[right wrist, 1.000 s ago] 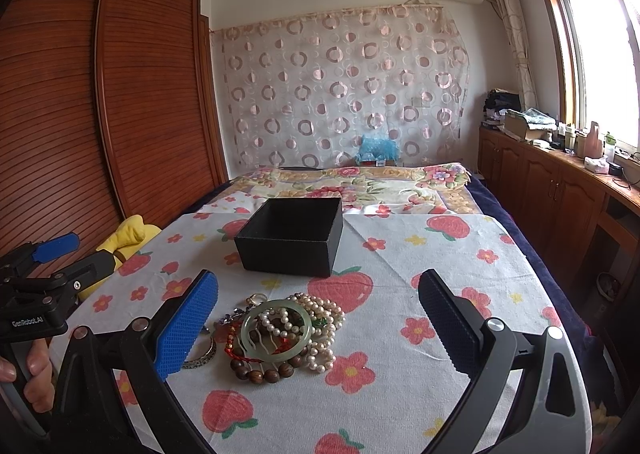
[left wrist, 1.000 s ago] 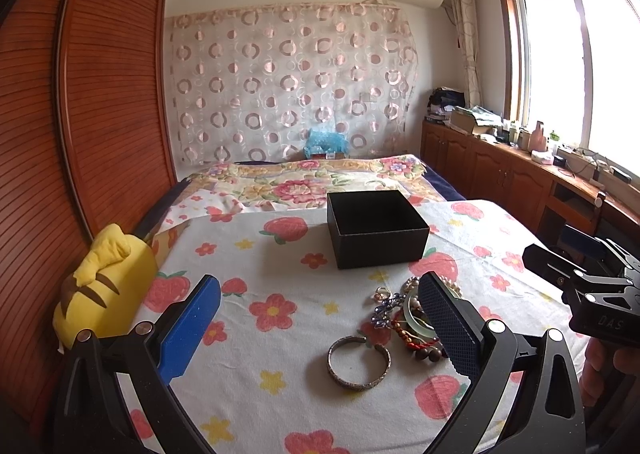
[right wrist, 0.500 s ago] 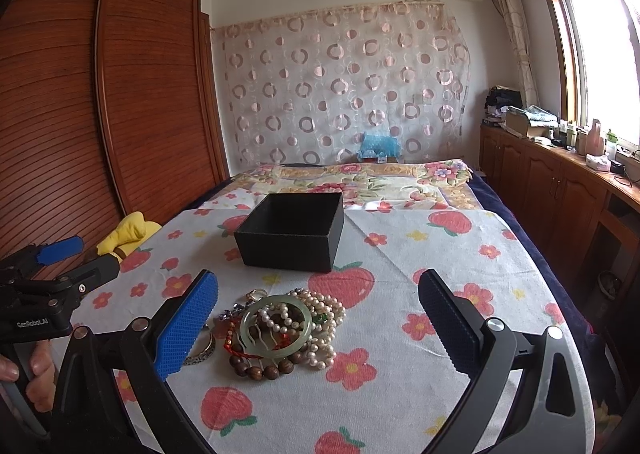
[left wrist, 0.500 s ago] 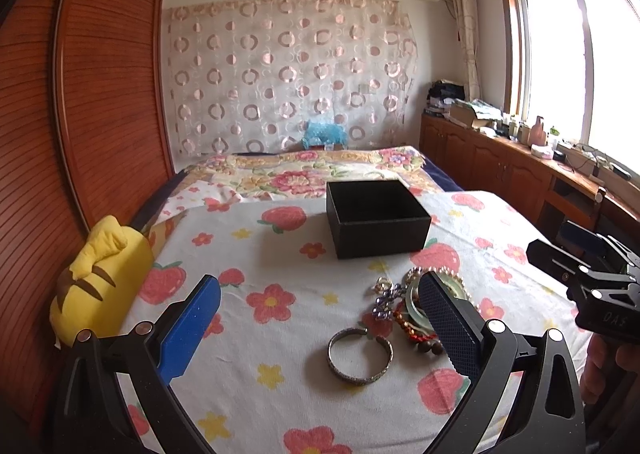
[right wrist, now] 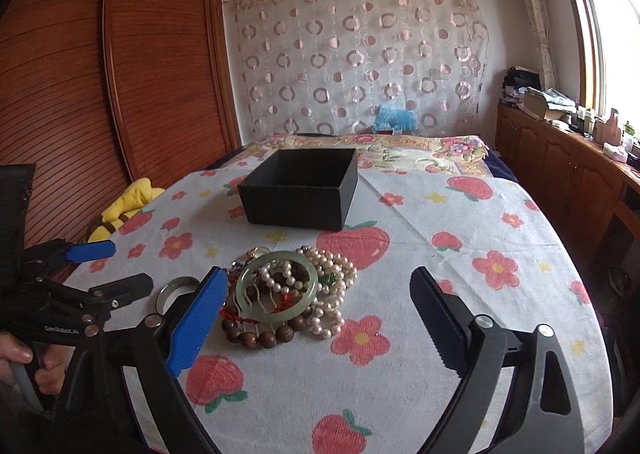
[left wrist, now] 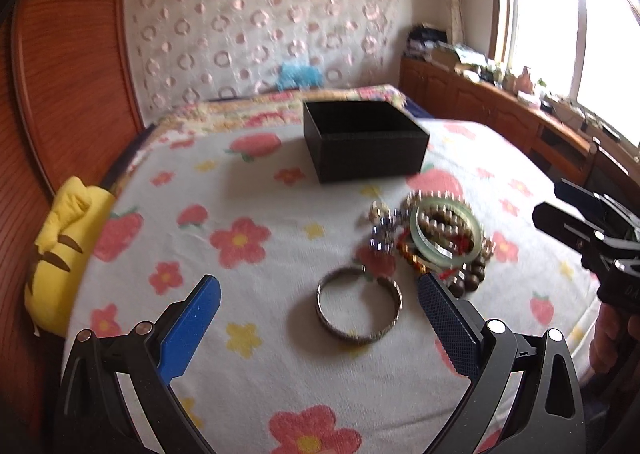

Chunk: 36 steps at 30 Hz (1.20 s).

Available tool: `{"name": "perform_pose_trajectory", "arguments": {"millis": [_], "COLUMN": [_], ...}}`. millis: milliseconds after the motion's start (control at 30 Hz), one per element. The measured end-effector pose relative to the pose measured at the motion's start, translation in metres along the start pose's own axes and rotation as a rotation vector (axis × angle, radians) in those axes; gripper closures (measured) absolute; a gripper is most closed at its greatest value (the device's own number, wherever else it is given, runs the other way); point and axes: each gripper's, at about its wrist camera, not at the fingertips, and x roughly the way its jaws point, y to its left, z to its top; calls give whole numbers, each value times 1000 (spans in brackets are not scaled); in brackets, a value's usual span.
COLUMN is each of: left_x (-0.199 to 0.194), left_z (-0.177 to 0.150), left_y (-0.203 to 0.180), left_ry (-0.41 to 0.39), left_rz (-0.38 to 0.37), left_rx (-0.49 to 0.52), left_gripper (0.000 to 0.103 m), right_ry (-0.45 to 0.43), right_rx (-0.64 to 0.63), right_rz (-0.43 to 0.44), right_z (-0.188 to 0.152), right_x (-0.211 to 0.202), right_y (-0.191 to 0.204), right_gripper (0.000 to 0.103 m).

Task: Organize jewelry
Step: 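Grasp the silver bangle with the left tool while the right tool grasps the jade bangle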

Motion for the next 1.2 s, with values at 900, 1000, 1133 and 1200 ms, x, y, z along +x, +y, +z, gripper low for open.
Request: {"name": "perform_pose_trajectory", "arguments": {"millis": [900, 1000, 1133, 1200], "left_x": [44, 43, 37, 34], "left_z": [-5, -5, -5, -4], "left_y": [-5, -3, 0, 1], "left_ry": [161, 156, 133, 119], "left_rz": [-133, -136, -135, -126], "left_rx": [72, 60, 39, 38], "left_gripper": [45, 45, 45, 45], "right_ry": [228, 235, 268, 277], "right_rx": [-129, -150, -193, -216], "right_rz": [132, 144, 146, 142], "right_z": [1, 4, 7, 9], "right_x": [63, 70, 83, 88], "right_y": [11, 16, 24, 28], "right_gripper": [35, 35, 32, 26]}}
